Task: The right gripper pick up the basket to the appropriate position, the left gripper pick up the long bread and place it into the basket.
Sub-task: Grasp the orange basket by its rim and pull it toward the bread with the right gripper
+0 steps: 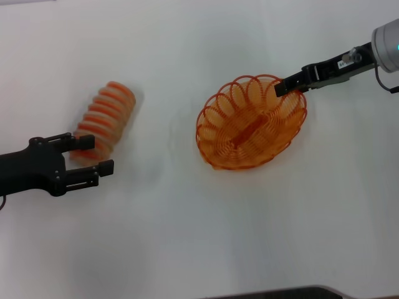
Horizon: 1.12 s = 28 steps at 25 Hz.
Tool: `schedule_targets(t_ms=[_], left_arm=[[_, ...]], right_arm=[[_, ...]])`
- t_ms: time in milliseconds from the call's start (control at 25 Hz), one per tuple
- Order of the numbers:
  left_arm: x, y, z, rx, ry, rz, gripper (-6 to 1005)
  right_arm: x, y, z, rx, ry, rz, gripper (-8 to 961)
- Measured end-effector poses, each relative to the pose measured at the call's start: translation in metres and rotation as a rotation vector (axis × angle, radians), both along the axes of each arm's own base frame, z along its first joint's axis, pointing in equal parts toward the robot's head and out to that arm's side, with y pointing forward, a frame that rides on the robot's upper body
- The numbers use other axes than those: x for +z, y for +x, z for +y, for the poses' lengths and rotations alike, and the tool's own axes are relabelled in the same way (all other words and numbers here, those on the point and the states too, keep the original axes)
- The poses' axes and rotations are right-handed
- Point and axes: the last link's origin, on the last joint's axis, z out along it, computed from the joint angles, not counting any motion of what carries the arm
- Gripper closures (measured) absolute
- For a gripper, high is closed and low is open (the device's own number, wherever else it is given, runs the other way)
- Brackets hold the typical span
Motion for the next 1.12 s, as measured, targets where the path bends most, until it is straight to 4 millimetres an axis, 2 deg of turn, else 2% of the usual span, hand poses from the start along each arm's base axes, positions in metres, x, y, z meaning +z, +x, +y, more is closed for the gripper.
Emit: schedule_targets(t_ms=[440,680,880,1120], left_arm=[[0.000,0.000,0.001,-0.012,0.010,0.006,247],[0.000,0.000,0.000,-0.016,0.011,0.007,247],[0.000,0.000,0.000,-0.017,0.011,0.007,247],[0.000,0.002,0.002,-0.022,0.011,0.006,247]], right_arm=[[-0.009,-0.004,0.003,-0.006,-0.005,-0.016,388],[-0.012,-0.006,0.003,-0.010,-0.013,-0.012,617],[-0.013,-0.008,0.003,-0.019,-0.017,-0.013,846],[-0.010,-0.007,0.004,-0.040,-0.006,0.000,873]])
